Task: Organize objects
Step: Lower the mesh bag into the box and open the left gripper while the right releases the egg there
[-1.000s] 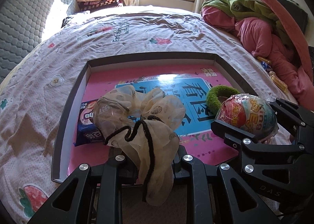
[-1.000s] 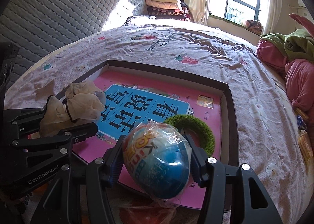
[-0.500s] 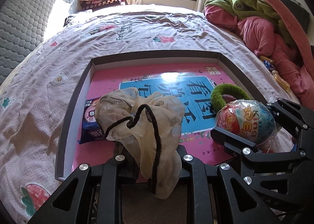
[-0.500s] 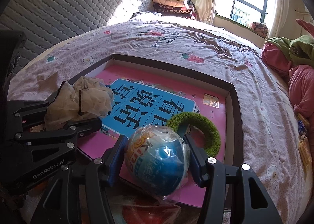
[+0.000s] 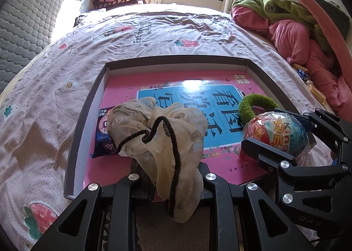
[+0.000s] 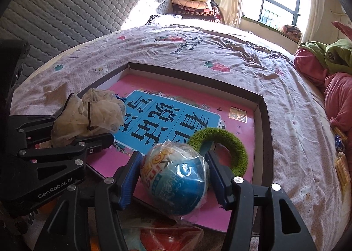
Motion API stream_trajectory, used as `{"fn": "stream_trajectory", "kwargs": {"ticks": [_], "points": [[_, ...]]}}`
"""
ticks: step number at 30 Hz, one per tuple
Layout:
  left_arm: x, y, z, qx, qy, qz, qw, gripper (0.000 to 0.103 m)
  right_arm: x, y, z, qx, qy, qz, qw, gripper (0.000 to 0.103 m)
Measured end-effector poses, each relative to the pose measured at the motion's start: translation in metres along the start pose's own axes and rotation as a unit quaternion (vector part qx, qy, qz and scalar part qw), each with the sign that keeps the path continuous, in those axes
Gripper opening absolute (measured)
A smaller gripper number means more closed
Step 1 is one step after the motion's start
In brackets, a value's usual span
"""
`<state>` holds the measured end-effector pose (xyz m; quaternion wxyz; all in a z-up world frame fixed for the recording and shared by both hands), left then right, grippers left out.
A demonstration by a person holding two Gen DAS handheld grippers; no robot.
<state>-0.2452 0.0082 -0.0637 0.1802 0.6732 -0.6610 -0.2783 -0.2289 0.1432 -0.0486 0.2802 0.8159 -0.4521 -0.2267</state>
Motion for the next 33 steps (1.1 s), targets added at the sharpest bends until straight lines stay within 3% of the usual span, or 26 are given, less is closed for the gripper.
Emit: {"fn": "stream_trajectory", "kwargs": {"ticks": [15, 19, 33], "points": [[-0.002, -0.001, -0.005, 0.011, 0.011, -0.007, 0.9998, 0.033, -0.006, 0.007, -0.016, -0.021, 0.000, 0.014, 1.000, 0.064], [-0.004, -0.002, -0.008, 0.012, 0.010, -0.007, 0.9999, 0.039, -0.010, 0.007, -0.022, -0.026, -0.002, 0.019, 0.999, 0.064], [-0.007, 0.001, -0.021, -0.002, 0.016, -0.006, 0.9999, 0.050, -0.015, 0.011, -0.031, -0.038, -0.008, 0.025, 0.999, 0.066]]}}
Point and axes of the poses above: each gripper's, at about its wrist camera, not at the fingertips, and z roughly the way its jaws point, x to its left, y to its top, the point moved 3 cm from there along z, roughly the way its jaws point, and after that the axes turned 6 degrees about -z, right-handed, at the moved point
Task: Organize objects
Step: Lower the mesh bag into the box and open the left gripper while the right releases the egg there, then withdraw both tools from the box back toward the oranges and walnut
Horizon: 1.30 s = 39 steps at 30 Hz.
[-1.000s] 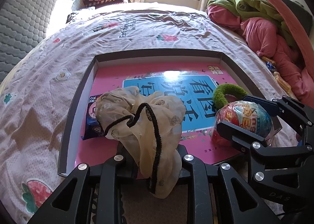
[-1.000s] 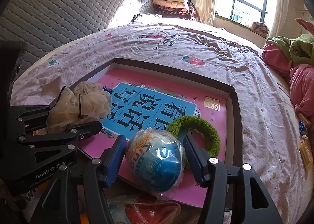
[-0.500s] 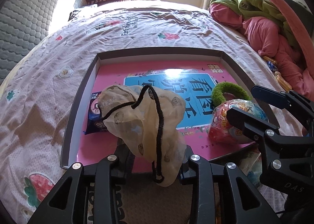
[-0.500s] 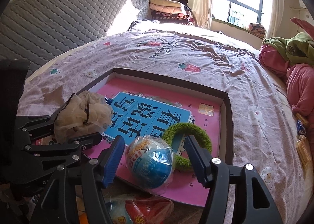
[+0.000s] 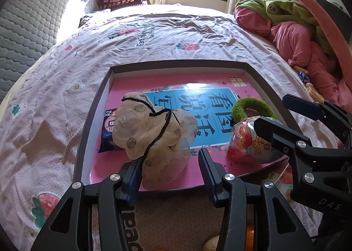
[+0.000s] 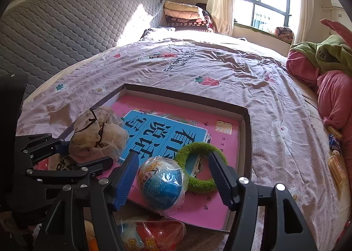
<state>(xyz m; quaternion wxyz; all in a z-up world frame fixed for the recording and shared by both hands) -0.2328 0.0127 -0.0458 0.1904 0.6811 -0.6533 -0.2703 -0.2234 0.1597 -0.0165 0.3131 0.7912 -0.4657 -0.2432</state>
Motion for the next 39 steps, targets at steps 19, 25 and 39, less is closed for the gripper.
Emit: {"fn": "stream_trajectory", "kwargs": {"ticks": [19, 25, 39], "points": [[-0.004, 0.005, -0.028, -0.024, 0.010, -0.003, 0.9997, 0.061, -0.004, 0.006, -0.015, -0.025, 0.002, 0.010, 1.000, 0.071], [-0.005, 0.006, -0.042, -0.038, 0.014, -0.005, 0.9992, 0.064, -0.007, 0.009, -0.024, -0.039, 0.002, 0.016, 0.999, 0.071], [-0.001, 0.011, -0.079, -0.070, 0.019, -0.015, 0.9973, 0.069, -0.004, 0.016, -0.047, -0.073, 0.000, 0.009, 0.997, 0.075]]}}
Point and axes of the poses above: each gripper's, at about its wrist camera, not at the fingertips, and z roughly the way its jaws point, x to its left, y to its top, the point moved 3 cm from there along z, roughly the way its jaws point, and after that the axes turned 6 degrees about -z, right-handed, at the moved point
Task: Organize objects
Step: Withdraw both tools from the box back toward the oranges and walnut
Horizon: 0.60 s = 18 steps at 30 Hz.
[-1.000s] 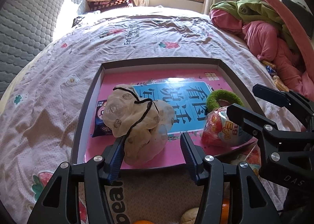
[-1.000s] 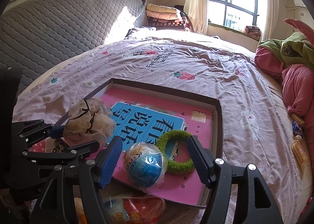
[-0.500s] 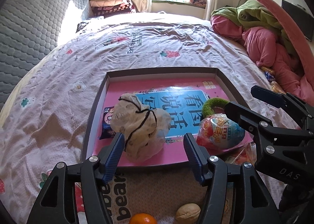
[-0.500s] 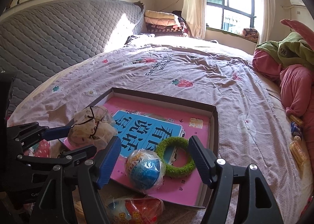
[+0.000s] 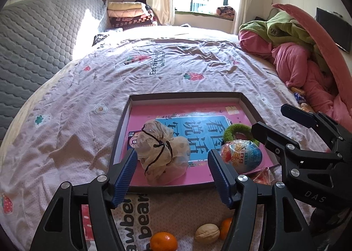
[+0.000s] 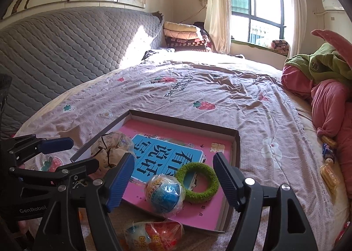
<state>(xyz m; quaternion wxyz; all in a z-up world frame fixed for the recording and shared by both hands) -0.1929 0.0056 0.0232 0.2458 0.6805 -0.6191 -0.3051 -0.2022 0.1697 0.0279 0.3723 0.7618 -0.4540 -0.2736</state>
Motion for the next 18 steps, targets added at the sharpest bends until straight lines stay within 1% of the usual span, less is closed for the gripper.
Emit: {"fn": "stream_trajectory", "kwargs": {"ticks": [18], "points": [[0.005, 0.000, -0.029, -0.028, 0.008, -0.004, 0.9996, 0.072, 0.007, 0.007, -0.031, -0.040, 0.008, -0.001, 0.999, 0.079]]}}
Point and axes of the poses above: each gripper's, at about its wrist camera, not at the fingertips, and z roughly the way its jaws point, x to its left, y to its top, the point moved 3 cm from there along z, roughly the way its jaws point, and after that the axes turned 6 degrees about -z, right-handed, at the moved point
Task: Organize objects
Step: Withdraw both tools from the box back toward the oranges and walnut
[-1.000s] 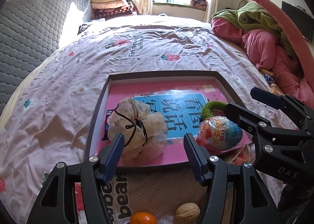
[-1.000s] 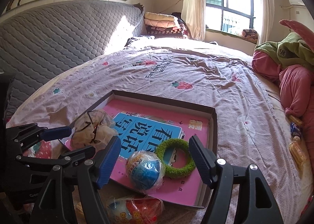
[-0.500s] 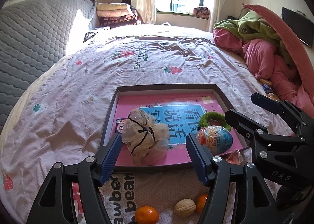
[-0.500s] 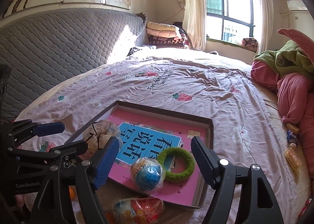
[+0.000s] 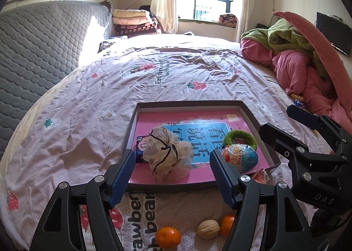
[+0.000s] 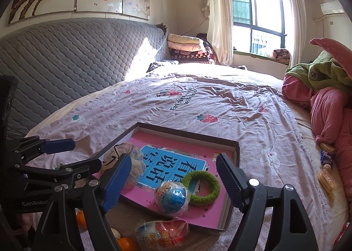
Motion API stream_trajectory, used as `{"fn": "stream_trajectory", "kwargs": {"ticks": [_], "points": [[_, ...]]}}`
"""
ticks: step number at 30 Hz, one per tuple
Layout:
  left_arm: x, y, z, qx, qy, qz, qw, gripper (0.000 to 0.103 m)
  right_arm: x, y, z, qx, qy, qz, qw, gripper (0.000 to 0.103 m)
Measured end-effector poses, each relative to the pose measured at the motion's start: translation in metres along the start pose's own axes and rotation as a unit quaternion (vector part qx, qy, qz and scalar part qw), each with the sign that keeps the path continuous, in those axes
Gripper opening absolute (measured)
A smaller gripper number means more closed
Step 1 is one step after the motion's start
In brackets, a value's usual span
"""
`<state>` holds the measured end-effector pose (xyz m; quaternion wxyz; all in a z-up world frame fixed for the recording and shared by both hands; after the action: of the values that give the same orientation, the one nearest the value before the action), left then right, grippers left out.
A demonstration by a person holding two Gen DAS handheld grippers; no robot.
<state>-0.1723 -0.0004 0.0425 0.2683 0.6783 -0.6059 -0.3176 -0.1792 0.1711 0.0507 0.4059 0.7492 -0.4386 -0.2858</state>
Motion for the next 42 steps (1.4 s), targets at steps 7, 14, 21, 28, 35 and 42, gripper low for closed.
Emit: {"fn": "stream_trajectory", "kwargs": {"ticks": [7, 14, 21, 28, 35, 42], "points": [[0.005, -0.003, -0.010, -0.004, 0.006, -0.004, 1.0000, 0.072, 0.002, 0.002, -0.010, -0.013, 0.000, -0.001, 1.000, 0.079], [0.008, -0.009, -0.019, -0.008, 0.011, -0.002, 0.9999, 0.072, 0.005, 0.002, -0.020, -0.024, -0.003, -0.005, 1.000, 0.079], [0.005, -0.013, -0.027, -0.015, 0.015, 0.004, 0.9998, 0.072, 0.010, -0.002, -0.027, -0.030, -0.004, -0.005, 1.000, 0.080], [0.006, -0.026, -0.028, -0.005, 0.011, 0.001, 0.9999, 0.072, 0.014, -0.011, -0.026, -0.022, -0.014, -0.009, 1.000, 0.080], [0.011, -0.037, -0.026, 0.001, 0.009, -0.001, 1.0000, 0.072, 0.021, -0.023, -0.028, -0.018, -0.026, -0.016, 0.999, 0.080], [0.014, -0.046, -0.033, 0.000, 0.006, 0.003, 1.0000, 0.072, 0.028, -0.040, -0.038, -0.017, -0.028, -0.016, 0.999, 0.080]]}}
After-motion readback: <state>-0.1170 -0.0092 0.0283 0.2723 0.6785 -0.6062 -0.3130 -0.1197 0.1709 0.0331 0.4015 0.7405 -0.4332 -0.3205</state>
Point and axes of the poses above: each gripper's, at about its wrist camera, not at the fingertips, and z roughly the way its jaws point, x to its left, y to its top, the point moved 3 cm from there along z, roughly the way its jaws point, and after that the axes turned 6 degrees about -z, right-handed, at the moved point
